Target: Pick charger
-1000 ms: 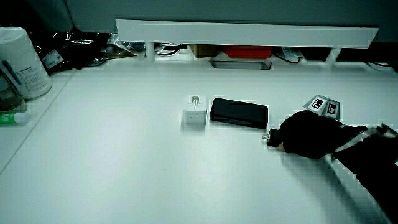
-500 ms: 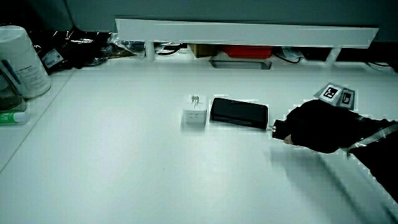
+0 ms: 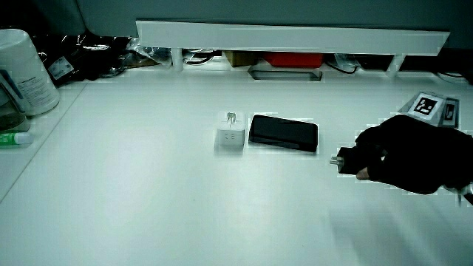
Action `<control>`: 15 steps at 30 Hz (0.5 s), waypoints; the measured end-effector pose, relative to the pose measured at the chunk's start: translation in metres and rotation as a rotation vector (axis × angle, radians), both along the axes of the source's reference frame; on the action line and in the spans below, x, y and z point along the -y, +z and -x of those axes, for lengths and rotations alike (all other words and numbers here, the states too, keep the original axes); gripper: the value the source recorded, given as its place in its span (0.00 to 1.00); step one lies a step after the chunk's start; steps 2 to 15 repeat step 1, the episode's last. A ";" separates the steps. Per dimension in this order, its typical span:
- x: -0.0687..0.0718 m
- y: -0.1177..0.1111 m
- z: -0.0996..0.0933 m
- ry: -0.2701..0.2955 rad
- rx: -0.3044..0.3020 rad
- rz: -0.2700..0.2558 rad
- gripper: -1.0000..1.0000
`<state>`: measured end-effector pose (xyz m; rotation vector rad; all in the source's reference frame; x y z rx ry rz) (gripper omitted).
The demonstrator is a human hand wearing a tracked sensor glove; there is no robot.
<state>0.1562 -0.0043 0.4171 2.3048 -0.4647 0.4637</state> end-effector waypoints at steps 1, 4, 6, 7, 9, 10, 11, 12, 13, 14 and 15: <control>-0.003 -0.001 0.000 -0.019 -0.013 -0.014 1.00; -0.003 -0.001 0.000 -0.019 -0.013 -0.014 1.00; -0.003 -0.001 0.000 -0.019 -0.013 -0.014 1.00; -0.003 -0.001 0.000 -0.019 -0.013 -0.014 1.00; -0.003 -0.001 0.000 -0.019 -0.013 -0.014 1.00; -0.003 -0.001 0.000 -0.019 -0.013 -0.014 1.00; -0.003 -0.001 0.000 -0.019 -0.013 -0.014 1.00; -0.003 -0.001 0.000 -0.019 -0.013 -0.014 1.00; -0.003 -0.001 0.000 -0.019 -0.013 -0.014 1.00; -0.003 -0.001 0.000 -0.019 -0.013 -0.014 1.00; -0.003 -0.001 0.000 -0.019 -0.013 -0.014 1.00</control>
